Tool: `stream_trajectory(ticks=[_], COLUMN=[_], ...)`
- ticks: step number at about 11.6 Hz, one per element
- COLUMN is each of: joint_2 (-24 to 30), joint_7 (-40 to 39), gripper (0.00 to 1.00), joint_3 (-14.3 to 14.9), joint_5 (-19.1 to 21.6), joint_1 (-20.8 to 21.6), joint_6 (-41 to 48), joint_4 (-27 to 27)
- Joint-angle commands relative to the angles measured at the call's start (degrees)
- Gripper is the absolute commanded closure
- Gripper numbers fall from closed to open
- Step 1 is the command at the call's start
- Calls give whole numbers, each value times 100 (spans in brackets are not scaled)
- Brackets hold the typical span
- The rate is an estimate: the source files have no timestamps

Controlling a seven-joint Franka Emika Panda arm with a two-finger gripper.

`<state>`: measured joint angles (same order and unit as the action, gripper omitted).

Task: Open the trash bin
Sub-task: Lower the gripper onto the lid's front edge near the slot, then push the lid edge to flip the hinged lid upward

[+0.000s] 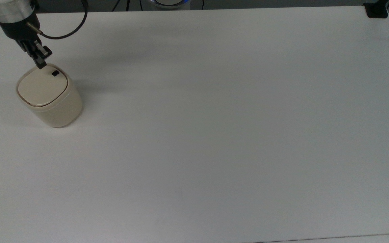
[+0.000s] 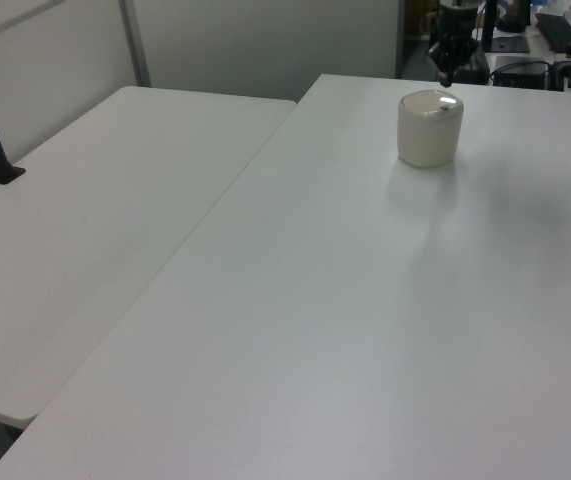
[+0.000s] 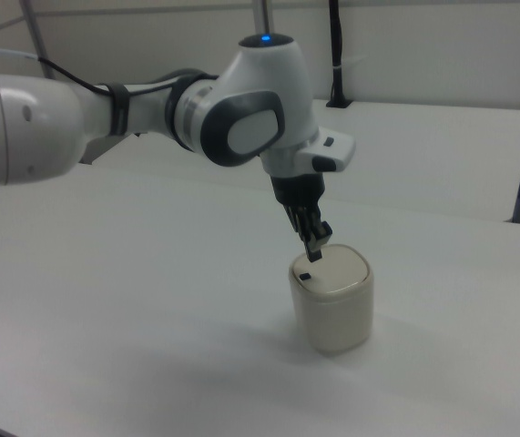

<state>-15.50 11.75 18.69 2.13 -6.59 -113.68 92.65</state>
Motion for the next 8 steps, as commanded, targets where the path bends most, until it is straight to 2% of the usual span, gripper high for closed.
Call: stream_trajectory(ticks=[1,6,8], joint_2=[-259,-454,-157], joint_7=[72,152,144], gripper=[100,100,100], joint_3=[-23,-41,-23], joint_5=[121,103,103], joint_1=[105,211,202], joint_6=[-312,-524,-427], joint_4=[121,210,148])
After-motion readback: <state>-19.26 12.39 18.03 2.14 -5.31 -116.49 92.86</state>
